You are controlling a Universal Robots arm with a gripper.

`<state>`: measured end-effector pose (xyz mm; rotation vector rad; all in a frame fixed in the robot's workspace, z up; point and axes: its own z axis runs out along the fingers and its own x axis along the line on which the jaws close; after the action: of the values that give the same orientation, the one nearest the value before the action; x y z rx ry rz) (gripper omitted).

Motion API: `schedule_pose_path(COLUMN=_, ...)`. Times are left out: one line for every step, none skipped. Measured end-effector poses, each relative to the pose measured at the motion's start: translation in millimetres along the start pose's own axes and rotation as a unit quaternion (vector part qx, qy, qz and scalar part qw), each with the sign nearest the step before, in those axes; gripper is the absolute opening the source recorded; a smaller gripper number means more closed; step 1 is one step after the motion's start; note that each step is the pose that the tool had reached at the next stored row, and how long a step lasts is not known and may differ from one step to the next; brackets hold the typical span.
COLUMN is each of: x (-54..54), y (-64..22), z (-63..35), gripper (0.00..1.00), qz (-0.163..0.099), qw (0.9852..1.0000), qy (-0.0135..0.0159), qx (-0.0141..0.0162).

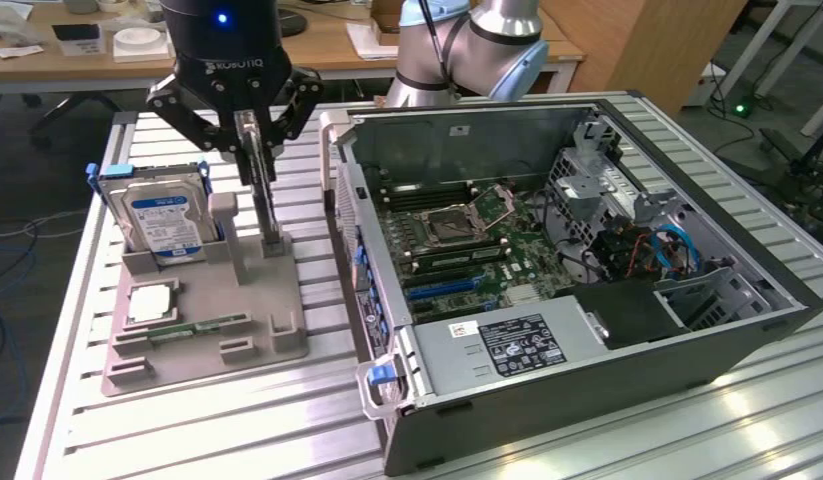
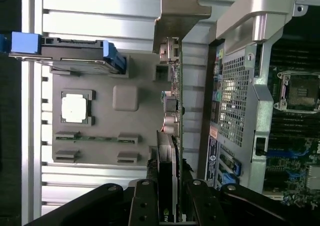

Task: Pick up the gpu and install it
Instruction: 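Pick up the gpu and move the gpu toward the slot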

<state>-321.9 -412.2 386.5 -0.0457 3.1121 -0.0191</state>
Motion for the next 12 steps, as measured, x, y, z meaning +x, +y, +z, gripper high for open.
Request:
schedule_pose_path(x=0.0, y=0.0, z=-0.4, gripper=0.27, qz=0.004, qw=1.0000, qy=0.0000, qx=0.0001)
schedule_pose_path(x=0.0, y=0.0, z=-1.1, gripper=0.27, qz=0.008, qw=1.0000, qy=0.0001, qx=0.0003)
schedule_pose_path(x=-0.1, y=0.0, z=-2.2, gripper=0.27, qz=0.010, qw=0.9999, qy=0.0001, qx=0.0003)
schedule_pose_path(x=-0.1, y=-0.1, z=-3.7, gripper=0.27, qz=0.011, qw=0.9999, qy=0.0001, qx=0.0004)
schedule_pose_path(x=-0.1, y=-0.1, z=-5.1, gripper=0.27, qz=0.011, qw=0.9999, qy=0.0001, qx=0.0003)
schedule_pose_path(x=-0.2, y=-0.1, z=-6.5, gripper=0.27, qz=0.011, qw=0.9999, qy=0.0000, qx=0.0003)
schedule_pose_path(x=-0.2, y=-0.1, z=-8.0, gripper=0.27, qz=0.011, qw=0.9999, qy=0.0001, qx=0.0003)
schedule_pose_path(x=-0.3, y=-0.1, z=-9.5, gripper=0.27, qz=0.011, qw=0.9999, qy=0.0001, qx=0.0003)
schedule_pose_path(x=-0.3, y=-0.1, z=-11.2, gripper=0.27, qz=0.011, qw=0.9999, qy=0.0000, qx=0.0003)
schedule_pose_path(x=-0.3, y=-0.2, z=-12.9, gripper=0.27, qz=0.011, qw=0.9999, qy=0.0001, qx=0.0004)
schedule_pose_path(x=-0.4, y=-0.2, z=-14.2, gripper=0.27, qz=0.011, qw=0.9999, qy=0.0001, qx=0.0003)
schedule_pose_path(x=-0.4, y=-0.2, z=-15.4, gripper=0.27, qz=0.011, qw=0.9999, qy=0.0001, qx=0.0003)
